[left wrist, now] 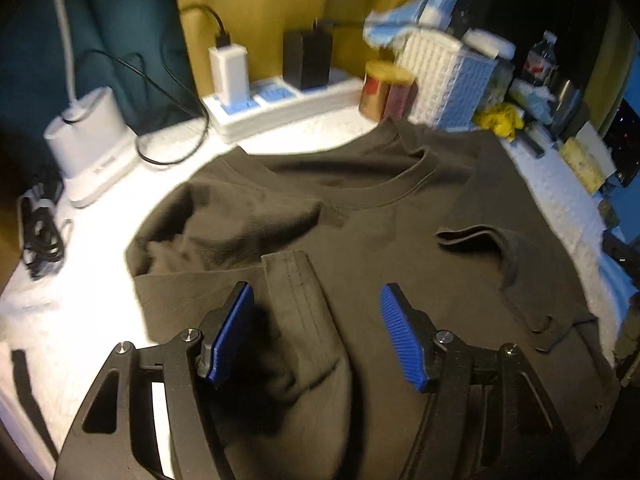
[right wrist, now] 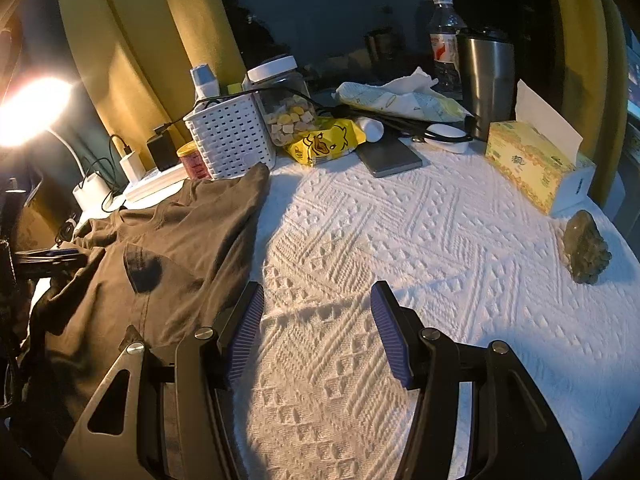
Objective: Fold small clothes
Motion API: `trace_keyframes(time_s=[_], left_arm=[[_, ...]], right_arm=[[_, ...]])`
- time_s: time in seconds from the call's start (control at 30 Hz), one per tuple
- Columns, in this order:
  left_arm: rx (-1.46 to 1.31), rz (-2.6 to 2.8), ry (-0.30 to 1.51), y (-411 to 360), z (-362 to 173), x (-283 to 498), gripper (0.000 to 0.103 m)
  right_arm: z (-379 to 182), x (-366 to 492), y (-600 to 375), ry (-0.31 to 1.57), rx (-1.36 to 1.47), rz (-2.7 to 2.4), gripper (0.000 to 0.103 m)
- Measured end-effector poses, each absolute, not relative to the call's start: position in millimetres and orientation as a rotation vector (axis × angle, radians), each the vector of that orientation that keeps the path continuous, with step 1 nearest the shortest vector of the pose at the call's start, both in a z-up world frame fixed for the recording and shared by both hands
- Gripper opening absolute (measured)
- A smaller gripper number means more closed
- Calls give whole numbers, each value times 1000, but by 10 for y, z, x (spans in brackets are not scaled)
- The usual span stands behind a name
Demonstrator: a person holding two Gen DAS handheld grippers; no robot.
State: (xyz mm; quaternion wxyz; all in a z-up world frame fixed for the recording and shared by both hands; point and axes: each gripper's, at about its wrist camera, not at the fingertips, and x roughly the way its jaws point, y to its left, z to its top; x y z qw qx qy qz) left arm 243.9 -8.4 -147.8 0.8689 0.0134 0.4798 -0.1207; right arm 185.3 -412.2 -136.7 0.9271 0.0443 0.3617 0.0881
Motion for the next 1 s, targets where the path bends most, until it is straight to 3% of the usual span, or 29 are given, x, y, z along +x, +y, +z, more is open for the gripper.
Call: trace_keyframes(time_s=[0.03, 0.07, 0.1, 0.13, 0.3, 0.4, 0.53, 1.0], left_arm=[[50, -246, 1021, -114, -1547, 2486, 32], [86, -230, 1026, -150, -1582, 2498, 23], [150, -225, 995, -221, -1575, 2491, 8], [157, -249, 1001, -258, -1575, 2492, 3], [221, -384, 867, -591, -1349, 2297, 3], [265, -419, 923, -739, -1407, 2255, 7], [246, -406, 959, -700, -1453, 2076, 44], [9, -405, 1001, 41, -1545, 1639, 47]], right_arm=[[-1371, 1850, -4116, 743, 89, 183, 59], [-1374, 1848, -4115, 745, 89, 184, 59], [-1379, 1846, -4114, 746, 89, 185, 59], [-1382, 1838, -4108, 747, 88, 184, 59], [-1386, 1843, -4078, 750, 79, 184, 59], [-1365, 1839, -3989, 748, 66, 204, 59], [-1320, 1817, -3829, 758, 108, 334, 59], [-1663, 1985, -2765, 962, -23, 602, 59]])
